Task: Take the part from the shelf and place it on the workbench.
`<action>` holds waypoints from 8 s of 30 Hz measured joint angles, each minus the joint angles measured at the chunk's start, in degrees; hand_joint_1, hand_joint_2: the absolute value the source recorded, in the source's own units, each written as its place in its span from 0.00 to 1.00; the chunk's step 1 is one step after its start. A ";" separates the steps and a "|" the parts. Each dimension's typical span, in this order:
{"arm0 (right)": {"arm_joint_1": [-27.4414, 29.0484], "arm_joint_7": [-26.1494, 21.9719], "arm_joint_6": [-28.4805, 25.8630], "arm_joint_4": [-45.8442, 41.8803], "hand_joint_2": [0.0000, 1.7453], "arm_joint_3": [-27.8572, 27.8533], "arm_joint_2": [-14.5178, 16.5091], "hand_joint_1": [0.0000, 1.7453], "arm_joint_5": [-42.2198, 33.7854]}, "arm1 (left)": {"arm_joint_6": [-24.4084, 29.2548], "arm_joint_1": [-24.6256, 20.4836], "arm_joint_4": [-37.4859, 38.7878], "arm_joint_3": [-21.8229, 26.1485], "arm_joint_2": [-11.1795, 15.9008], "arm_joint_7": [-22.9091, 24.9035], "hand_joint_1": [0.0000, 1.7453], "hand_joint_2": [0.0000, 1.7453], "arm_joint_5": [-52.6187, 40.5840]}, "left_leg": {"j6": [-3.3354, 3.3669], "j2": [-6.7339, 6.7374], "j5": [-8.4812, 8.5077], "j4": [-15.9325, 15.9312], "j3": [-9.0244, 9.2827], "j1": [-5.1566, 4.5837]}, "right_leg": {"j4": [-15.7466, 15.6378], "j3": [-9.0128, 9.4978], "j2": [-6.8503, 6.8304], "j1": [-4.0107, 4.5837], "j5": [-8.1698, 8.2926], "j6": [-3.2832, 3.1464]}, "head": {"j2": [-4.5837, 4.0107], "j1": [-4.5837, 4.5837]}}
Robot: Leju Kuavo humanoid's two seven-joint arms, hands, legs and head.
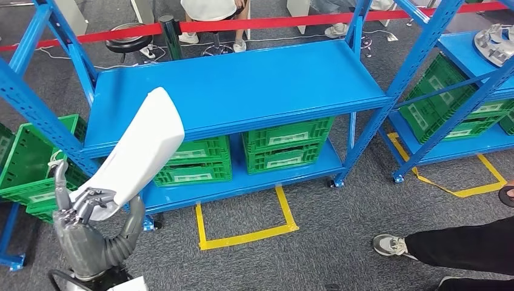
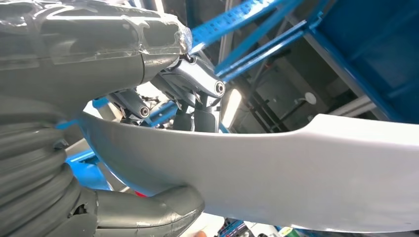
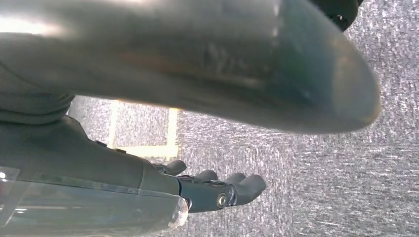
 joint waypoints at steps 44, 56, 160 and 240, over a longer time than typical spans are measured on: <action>0.01 0.39 0.00 0.03 0.00 0.00 -0.36 0.00 0.26 | -0.01 0.44 0.13 -0.26 -0.18 -0.03 1.00 1.00 0.61 | 1.21 -0.08 2.61 -0.61 -2.29 0.04 | 1.58 2.16 -0.06 -0.46 -2.36 1.11 | 0.00 2.03; 0.09 0.60 0.04 0.05 0.00 -0.01 -0.37 0.00 0.57 | 0.01 0.77 0.09 -0.57 0.31 -0.03 1.00 1.00 0.70 | -1.57 0.09 -4.76 13.46 -7.54 0.35 | -1.53 0.90 -0.51 -0.39 0.23 -1.02 | 0.00 0.15; -2.52 3.57 -0.26 -0.03 0.00 0.60 0.89 0.00 4.73 | 0.04 4.26 -4.62 5.60 -1.03 0.08 1.00 1.00 0.52 | -1.45 0.11 -8.25 14.70 -6.90 0.37 | 0.60 -1.98 -0.17 -1.41 0.74 -0.09 | 0.00 -0.02; -2.68 1.19 0.42 -0.03 0.00 1.27 1.08 0.00 6.38 | 0.02 4.44 -4.34 6.60 -2.07 -0.03 1.00 1.00 -0.16 | 1.66 -1.71 1.33 -2.69 1.17 -0.23 | 7.12 -1.97 1.45 -0.95 -2.37 1.79 | 0.00 1.39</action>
